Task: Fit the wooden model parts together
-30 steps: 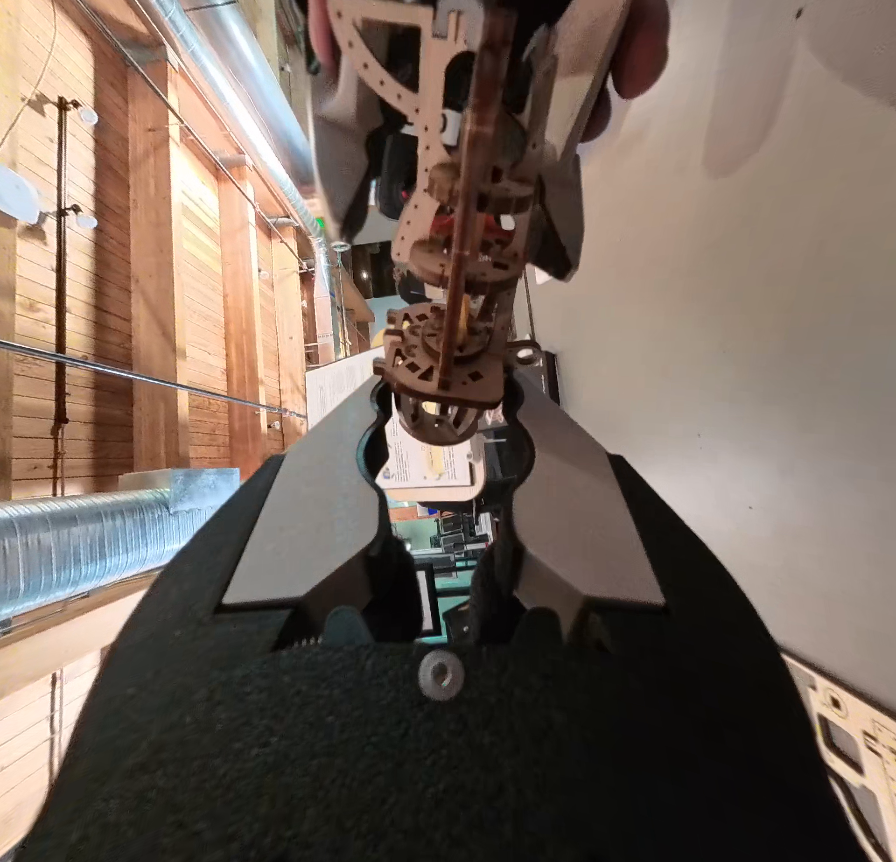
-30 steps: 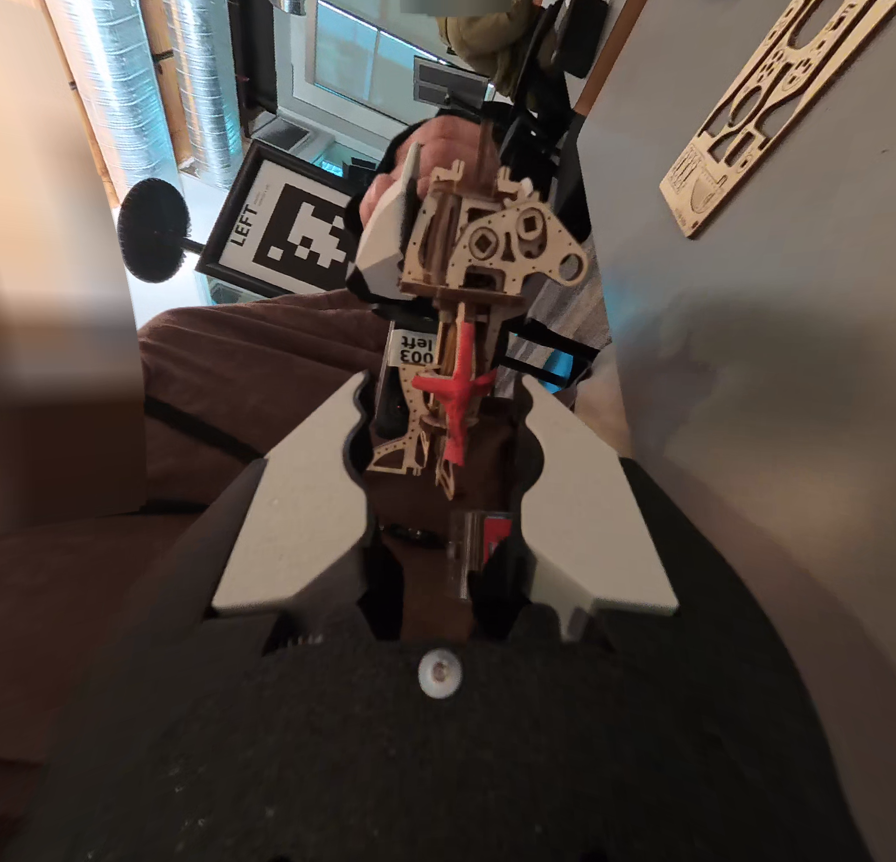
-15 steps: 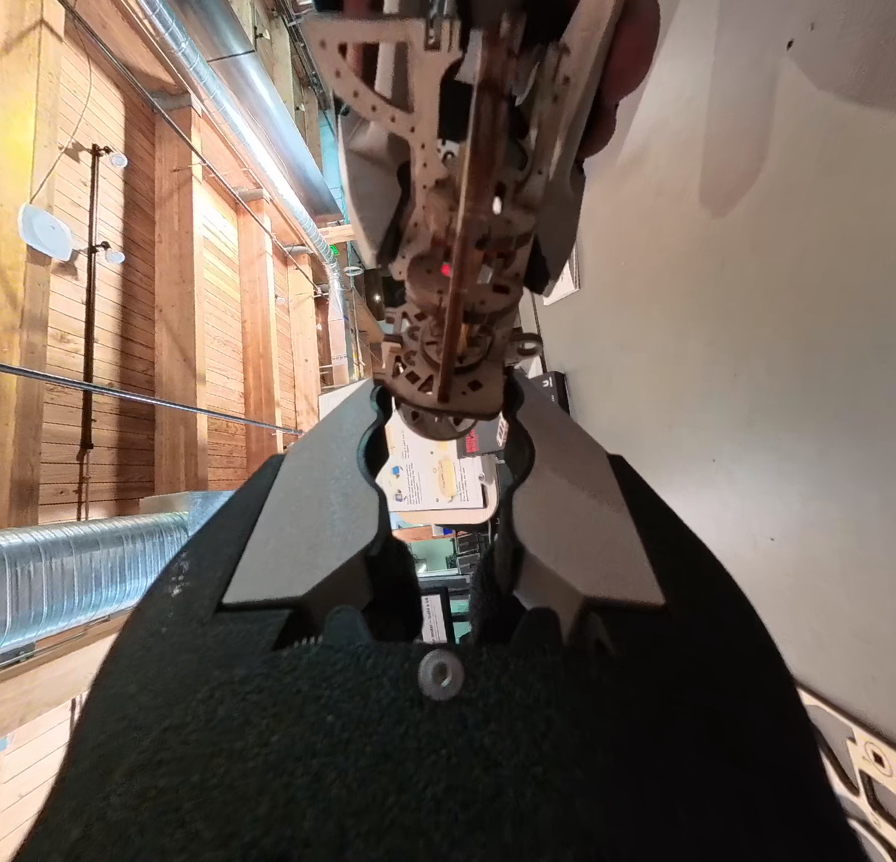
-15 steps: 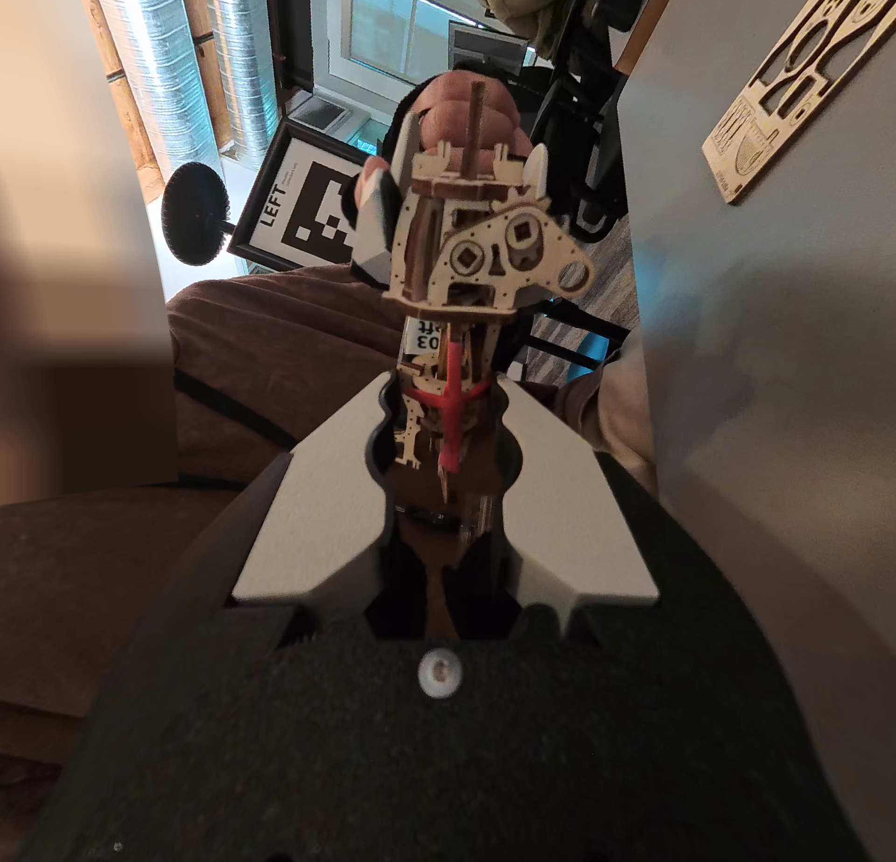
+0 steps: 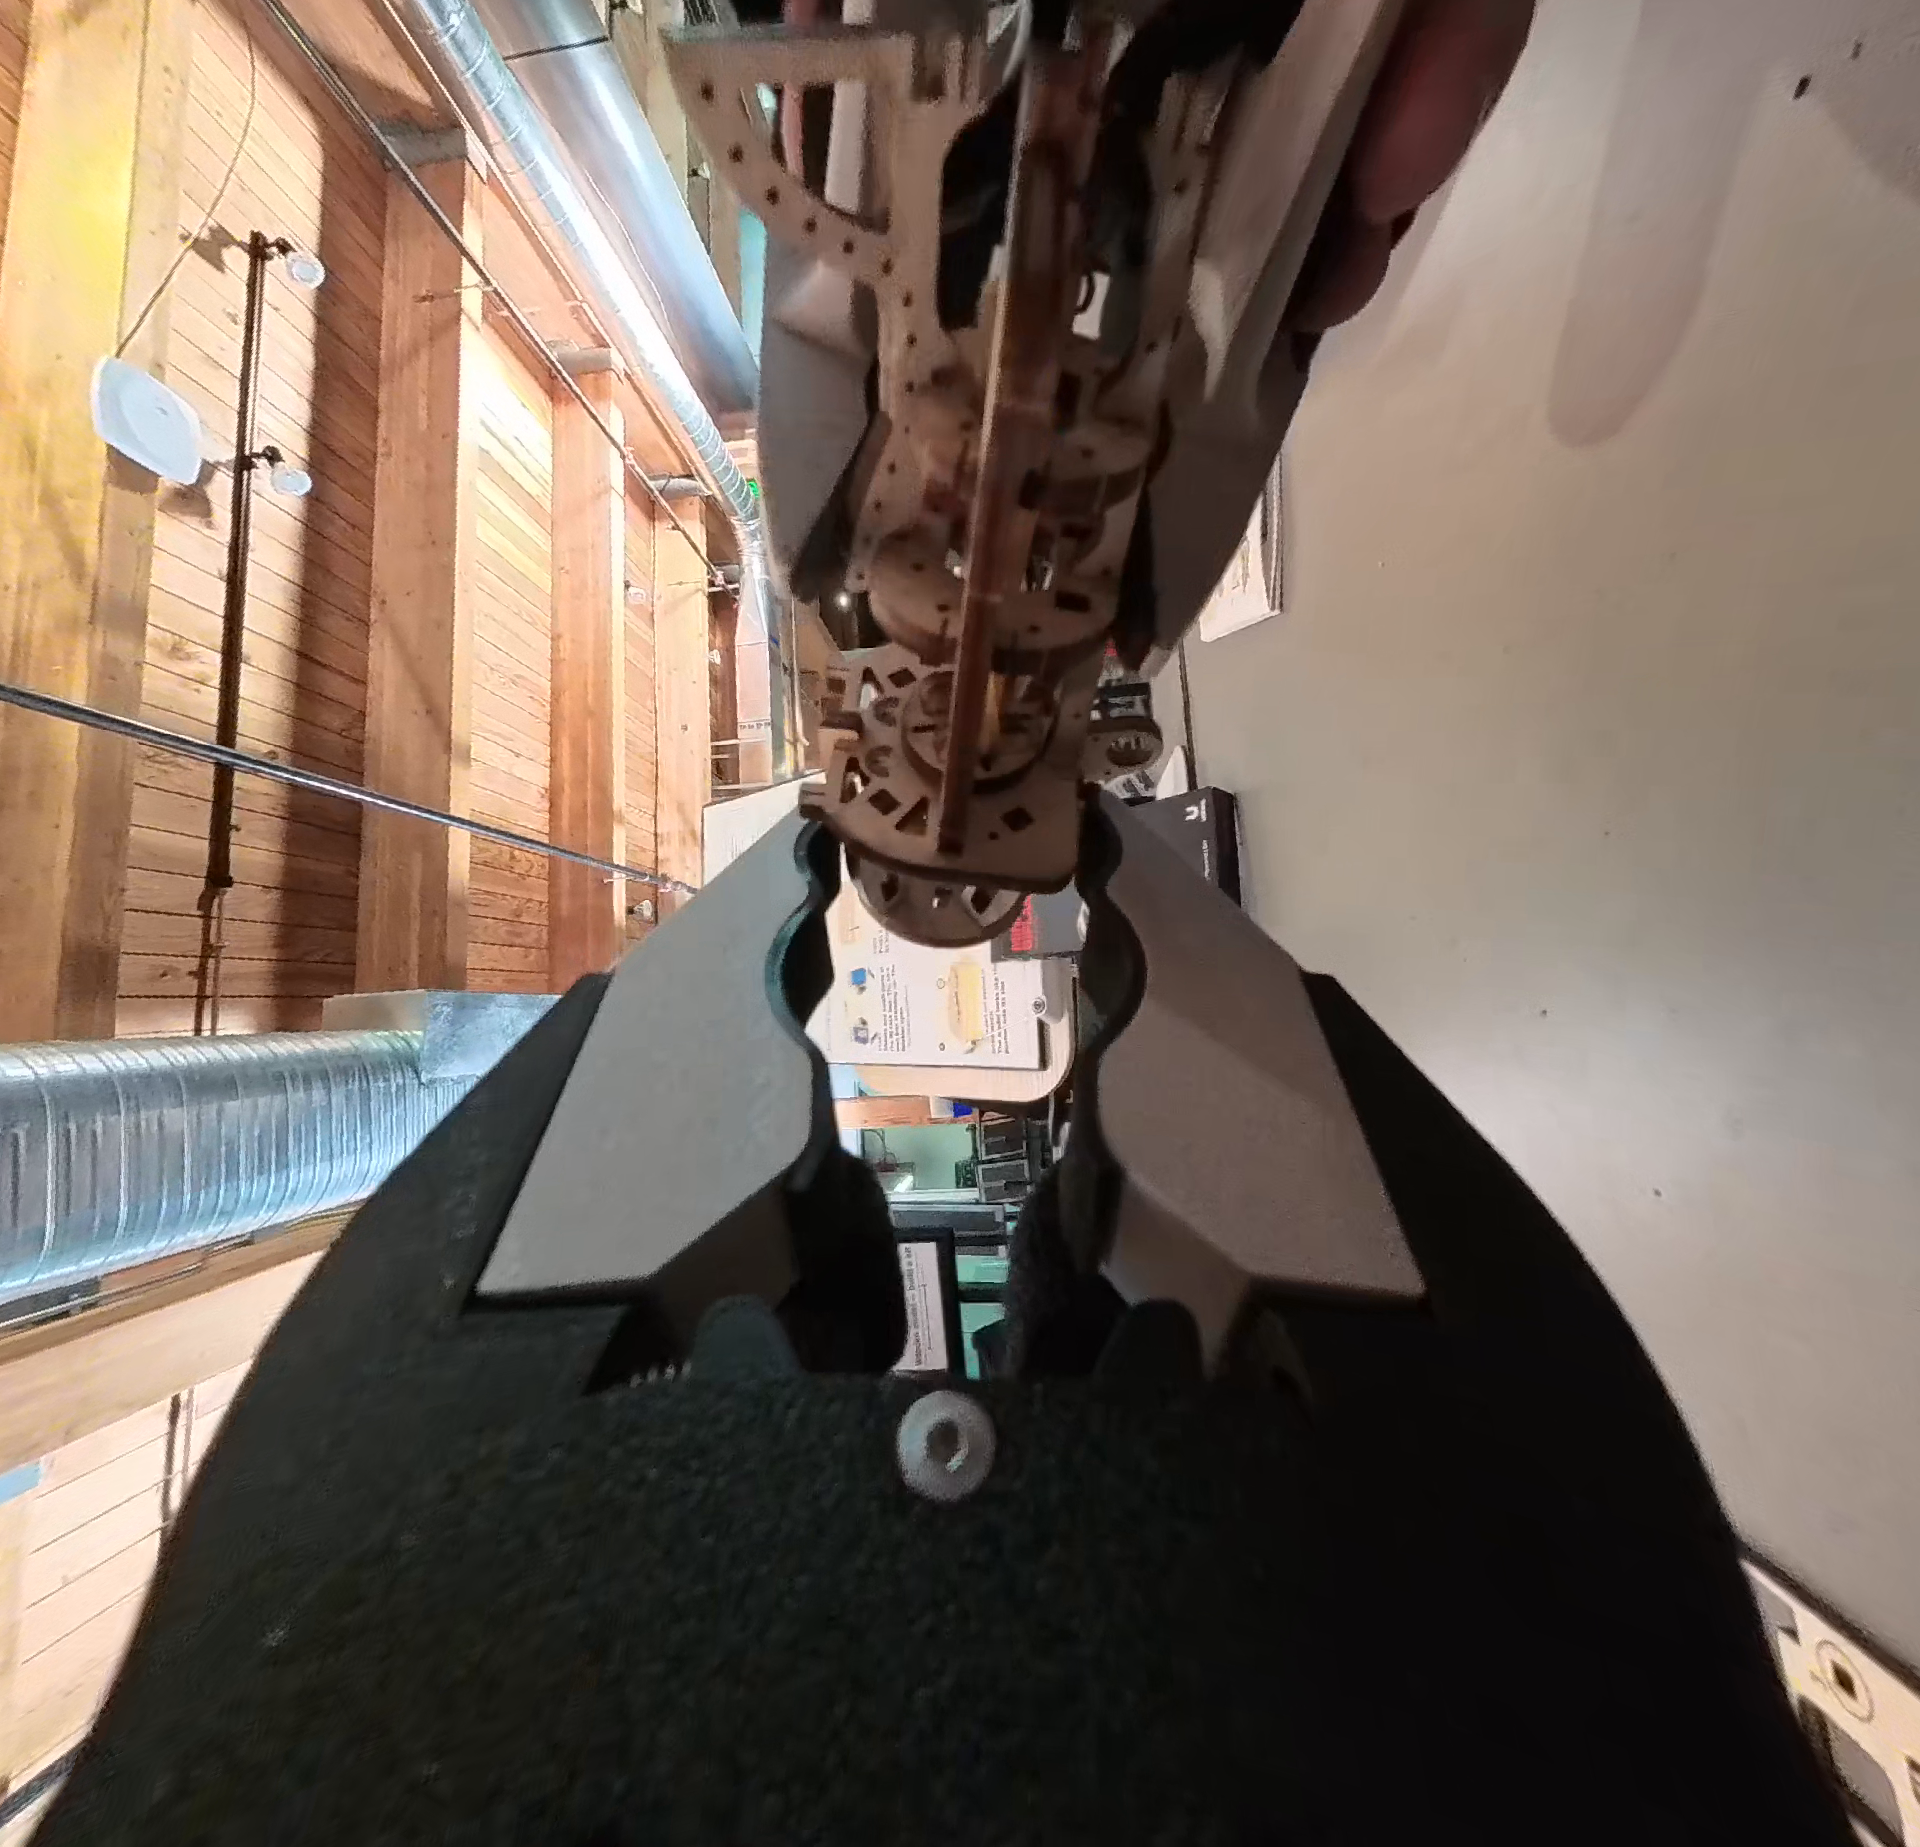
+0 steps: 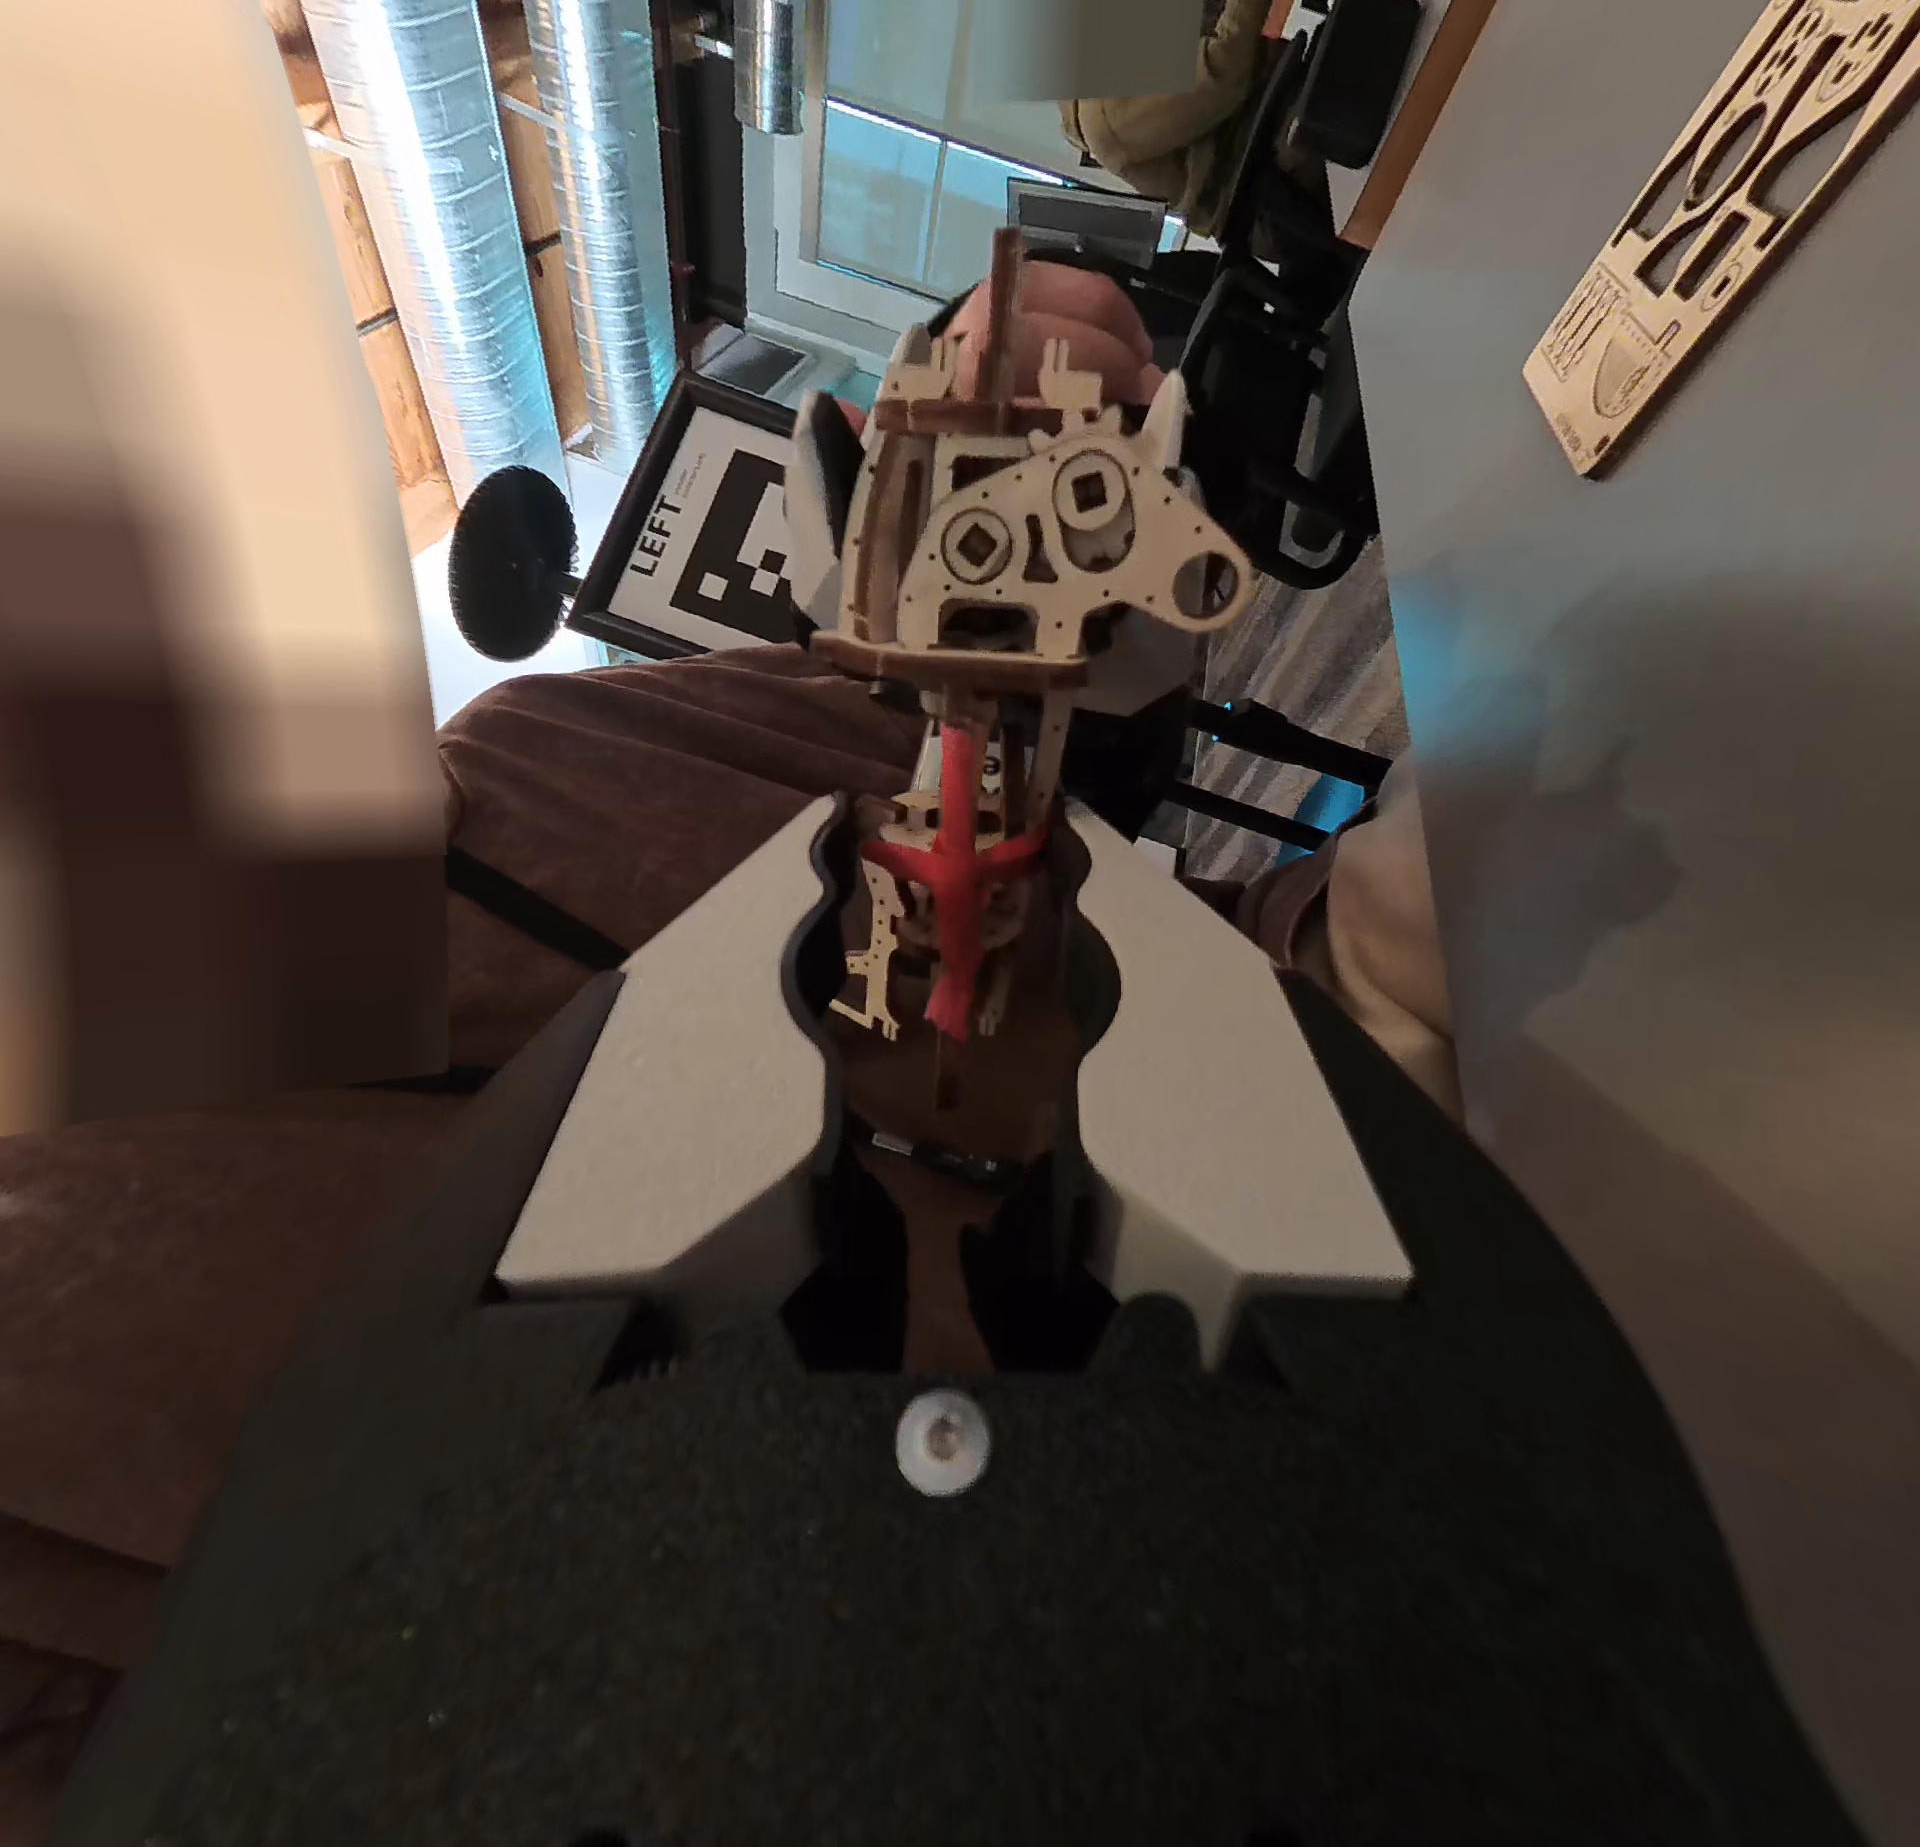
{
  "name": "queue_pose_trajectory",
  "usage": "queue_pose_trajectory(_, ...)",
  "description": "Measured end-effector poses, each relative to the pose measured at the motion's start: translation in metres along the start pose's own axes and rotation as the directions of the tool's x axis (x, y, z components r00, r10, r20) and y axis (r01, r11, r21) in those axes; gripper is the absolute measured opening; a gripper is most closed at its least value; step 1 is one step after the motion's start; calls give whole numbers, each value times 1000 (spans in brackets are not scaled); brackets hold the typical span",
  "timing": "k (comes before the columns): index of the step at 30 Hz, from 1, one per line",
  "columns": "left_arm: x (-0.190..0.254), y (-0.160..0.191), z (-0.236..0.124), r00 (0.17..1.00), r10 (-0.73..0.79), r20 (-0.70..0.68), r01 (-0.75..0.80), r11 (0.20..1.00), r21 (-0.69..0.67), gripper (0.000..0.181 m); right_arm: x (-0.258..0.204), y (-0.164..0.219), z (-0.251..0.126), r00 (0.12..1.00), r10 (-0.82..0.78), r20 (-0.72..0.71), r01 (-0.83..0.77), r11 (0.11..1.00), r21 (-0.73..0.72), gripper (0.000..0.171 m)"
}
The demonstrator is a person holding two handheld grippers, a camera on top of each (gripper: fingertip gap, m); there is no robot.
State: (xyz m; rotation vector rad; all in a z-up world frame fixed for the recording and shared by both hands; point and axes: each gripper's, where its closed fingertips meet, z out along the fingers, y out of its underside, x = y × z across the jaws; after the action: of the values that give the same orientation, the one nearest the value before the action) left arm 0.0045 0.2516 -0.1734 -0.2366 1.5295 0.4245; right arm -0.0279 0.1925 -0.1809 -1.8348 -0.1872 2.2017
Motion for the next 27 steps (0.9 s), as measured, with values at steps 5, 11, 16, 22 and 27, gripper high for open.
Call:
queue_pose_trajectory(5, 1, 0, -3, 1000, -2, 0, 2, 1000, 3, 43, 1, 1, 1, 1000, 1, 1, -1, 1000, -2, 35)
queue_pose_trajectory(11, 0, 0, -5, 1000, -13, 8, 13, 1000, 4, 43, 0, 2, 3, 1000, -5, -1, 5, 1000, -13, 35)
queue_pose_trajectory(16, 3, 4, -6, 999, -45, -7, 45, 999, -6, 42, 1, -3, 1, 1000, -12, -14, 12, 1000, 16, 49)
queue_pose_trajectory(22, 10, 8, -6, 998, -57, -30, 56, 998, -23, 42, 6, -23, -24, 977, -100, -190, 115, 991, 70, 48)
queue_pose_trajectory(27, 12, 12, -5, 999, -41, -33, 40, 998, -38, 43, 1, -24, -34, 810, -324, -489, 348, 936, -45, 64)
